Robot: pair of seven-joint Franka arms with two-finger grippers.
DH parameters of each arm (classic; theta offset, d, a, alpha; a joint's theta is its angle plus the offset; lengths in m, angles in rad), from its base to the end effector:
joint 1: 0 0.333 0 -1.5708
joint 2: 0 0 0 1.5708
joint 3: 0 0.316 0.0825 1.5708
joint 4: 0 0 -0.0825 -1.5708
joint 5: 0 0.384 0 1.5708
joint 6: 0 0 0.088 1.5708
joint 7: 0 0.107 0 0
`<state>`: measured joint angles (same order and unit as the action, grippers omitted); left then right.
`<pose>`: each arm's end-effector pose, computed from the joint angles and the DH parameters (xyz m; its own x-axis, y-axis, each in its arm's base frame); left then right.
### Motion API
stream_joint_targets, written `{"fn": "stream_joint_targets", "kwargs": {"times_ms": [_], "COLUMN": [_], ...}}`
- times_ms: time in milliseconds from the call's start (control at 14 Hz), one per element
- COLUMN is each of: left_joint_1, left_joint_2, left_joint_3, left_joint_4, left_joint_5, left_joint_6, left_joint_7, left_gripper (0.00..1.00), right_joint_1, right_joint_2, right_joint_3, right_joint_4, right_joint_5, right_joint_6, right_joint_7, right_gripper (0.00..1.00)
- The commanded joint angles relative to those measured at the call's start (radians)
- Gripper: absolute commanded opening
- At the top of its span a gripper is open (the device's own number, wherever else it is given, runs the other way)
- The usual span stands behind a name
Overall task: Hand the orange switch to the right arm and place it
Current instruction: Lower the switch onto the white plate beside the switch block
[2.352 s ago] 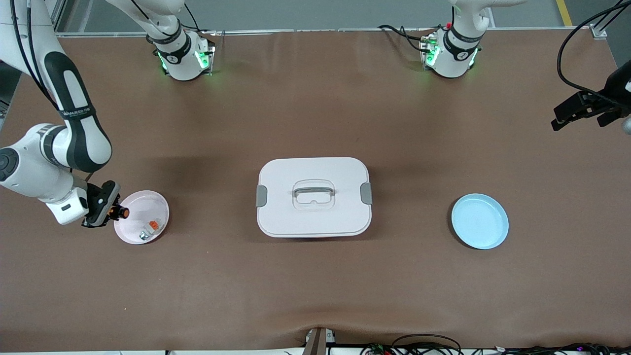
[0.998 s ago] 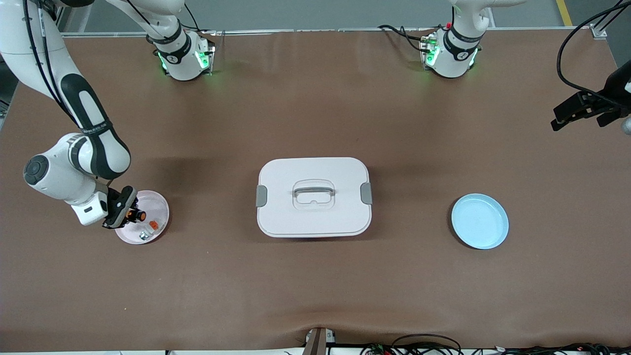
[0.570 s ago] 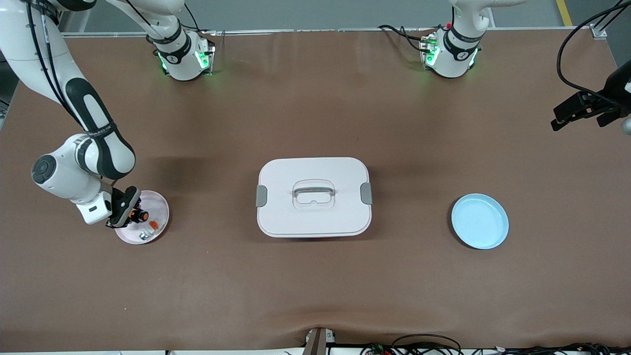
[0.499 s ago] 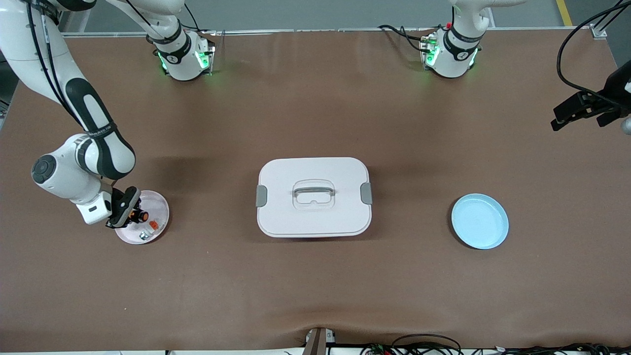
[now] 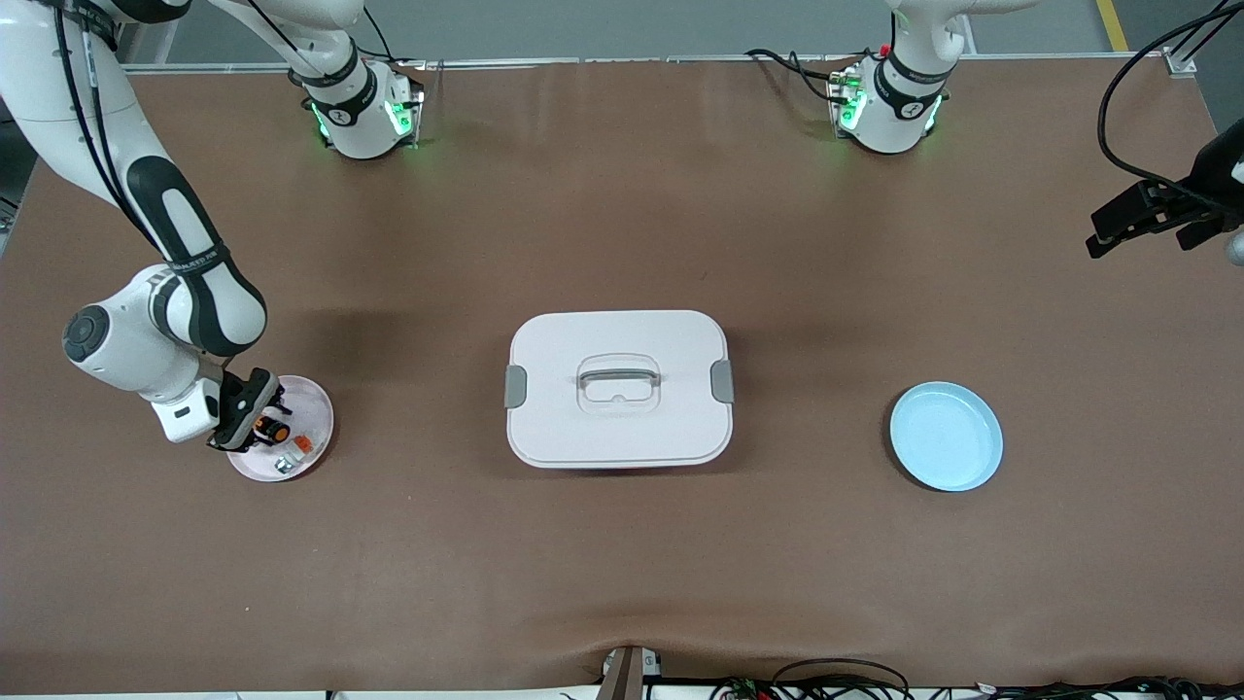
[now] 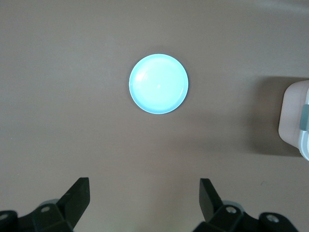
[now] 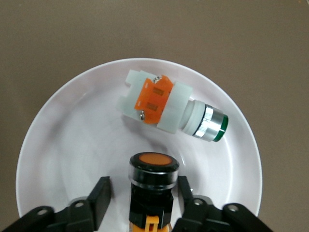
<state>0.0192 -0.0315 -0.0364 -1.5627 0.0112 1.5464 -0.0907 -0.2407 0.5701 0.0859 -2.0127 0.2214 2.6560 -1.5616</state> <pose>0.5425 -0.0085 0.6434 0.9971 0.0737 0.0162 0.0739 -0.9972 -0.0109 0.6004 -0.1007 0.1729 0.3543 0.9209 0.1623 0.9289 -0.3666 0.0528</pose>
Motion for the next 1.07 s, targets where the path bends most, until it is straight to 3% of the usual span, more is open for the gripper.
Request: {"fn": "stream_joint_targets", "kwargs": {"times_ms": [0, 570, 998], "left_joint_1": [0.011, 0.011, 0.011], "left_joint_2": [-0.010, -0.007, -0.007], "left_joint_3": [-0.008, -0.008, -0.008], "left_joint_4": [-0.004, 0.000, 0.000], "left_joint_5": [-0.010, -0.010, -0.011], "left_joint_6": [-0.008, -0.006, -0.005], "left_joint_7": [0.008, 0.006, 0.005], "left_gripper": [1.00, 1.00, 1.00], "right_joint_1": [-0.008, -0.008, 0.012], "right_joint_2": [0.002, -0.010, -0.073], "right_joint_3": [0.012, 0.012, 0.011], "right_joint_4": [-0.003, 0.011, 0.106], "right_joint_5": [0.026, 0.026, 0.019], "right_joint_6": [0.004, -0.056, -0.276], "right_joint_7": [-0.021, -0.017, 0.041], "right_gripper": [1.00, 1.00, 1.00]}}
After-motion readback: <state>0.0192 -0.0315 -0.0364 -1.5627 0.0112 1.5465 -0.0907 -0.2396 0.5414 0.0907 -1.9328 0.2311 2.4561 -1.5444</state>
